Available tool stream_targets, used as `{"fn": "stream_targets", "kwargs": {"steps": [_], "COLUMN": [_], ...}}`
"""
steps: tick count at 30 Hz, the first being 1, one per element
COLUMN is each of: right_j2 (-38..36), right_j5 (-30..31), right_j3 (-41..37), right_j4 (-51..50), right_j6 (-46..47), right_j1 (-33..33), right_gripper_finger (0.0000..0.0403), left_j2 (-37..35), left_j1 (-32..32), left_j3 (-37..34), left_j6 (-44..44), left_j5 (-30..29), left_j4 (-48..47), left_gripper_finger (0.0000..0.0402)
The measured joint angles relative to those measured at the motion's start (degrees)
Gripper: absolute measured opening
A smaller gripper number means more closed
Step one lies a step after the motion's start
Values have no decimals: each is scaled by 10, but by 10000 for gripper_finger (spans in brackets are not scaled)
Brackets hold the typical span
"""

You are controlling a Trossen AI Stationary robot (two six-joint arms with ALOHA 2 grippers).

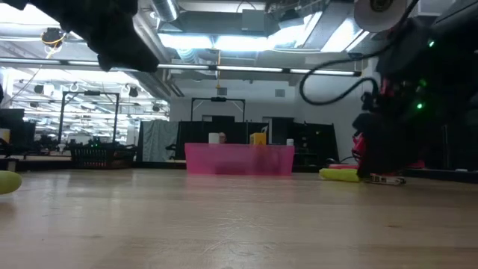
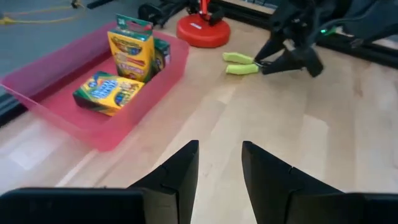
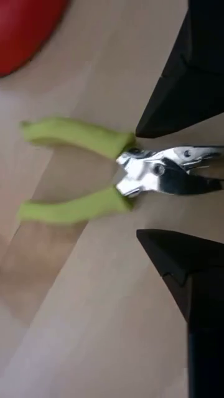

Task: Pick & Place School Supplies
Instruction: Put the green pliers into the yellow bin

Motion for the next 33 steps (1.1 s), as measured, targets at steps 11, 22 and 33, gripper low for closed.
{"fn": "stream_targets", "kwargs": {"steps": [11, 22, 33], "right_j2": [52, 51, 49], "right_j5": [8, -1, -188], "right_j3": [3, -2, 34], "right_j4": [8, 109, 445], "right_j6": [92, 230, 78], "right_j1": [-7, -6, 33], "right_gripper_finger": [240, 99, 127], "left_j2": [0, 0, 0], "left_j1": [0, 1, -15], "left_j3": [-7, -7, -7], "left_j6": [2, -26, -73], "left_j5": [27, 27, 26], "left_j4": [49, 67, 67], "left_gripper_finger": [118, 116, 116]}}
